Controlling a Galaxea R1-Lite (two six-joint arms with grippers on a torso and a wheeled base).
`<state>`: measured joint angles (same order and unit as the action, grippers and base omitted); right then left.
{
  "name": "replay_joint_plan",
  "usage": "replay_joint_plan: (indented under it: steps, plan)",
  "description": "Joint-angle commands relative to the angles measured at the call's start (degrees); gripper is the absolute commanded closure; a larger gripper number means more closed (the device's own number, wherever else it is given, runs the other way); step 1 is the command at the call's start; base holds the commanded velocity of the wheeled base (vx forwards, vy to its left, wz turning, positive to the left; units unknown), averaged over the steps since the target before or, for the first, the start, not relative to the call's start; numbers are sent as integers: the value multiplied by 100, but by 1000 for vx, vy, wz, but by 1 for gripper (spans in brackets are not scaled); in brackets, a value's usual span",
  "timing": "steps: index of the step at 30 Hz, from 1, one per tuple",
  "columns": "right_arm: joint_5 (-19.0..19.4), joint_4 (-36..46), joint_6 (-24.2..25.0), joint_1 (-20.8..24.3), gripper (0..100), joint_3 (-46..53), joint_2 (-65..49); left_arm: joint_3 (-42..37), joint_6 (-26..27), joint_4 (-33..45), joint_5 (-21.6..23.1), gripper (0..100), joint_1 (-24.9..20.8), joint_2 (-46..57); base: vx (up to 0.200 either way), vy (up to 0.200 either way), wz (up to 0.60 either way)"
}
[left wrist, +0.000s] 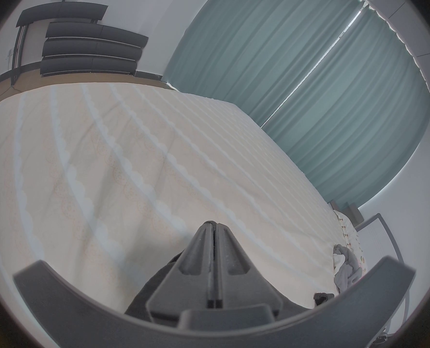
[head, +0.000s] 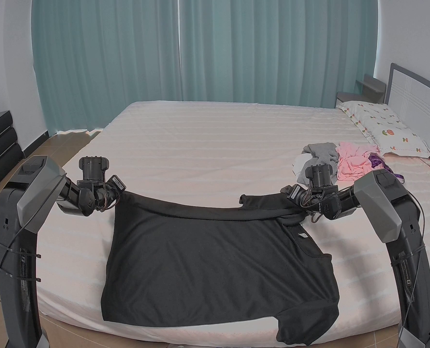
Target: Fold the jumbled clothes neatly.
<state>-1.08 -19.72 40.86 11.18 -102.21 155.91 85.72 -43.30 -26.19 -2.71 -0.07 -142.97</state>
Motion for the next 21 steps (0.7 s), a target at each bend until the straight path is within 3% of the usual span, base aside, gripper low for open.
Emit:
replay_joint_plan:
  steps: [1, 13, 21]
  plan:
    - [3, 4, 1, 16, 100, -10, 45, -21, 6, -9, -2, 100, -1, -29, 0, 0, 0]
    - [12, -102, 71, -81, 100, -71, -78, 67, 15, -71, -11, 100, 7, -55, 0, 0, 0]
    - [3, -418, 291, -239, 100, -80, -359, 533, 23, -18, -46, 100, 86, -170, 0, 0, 0]
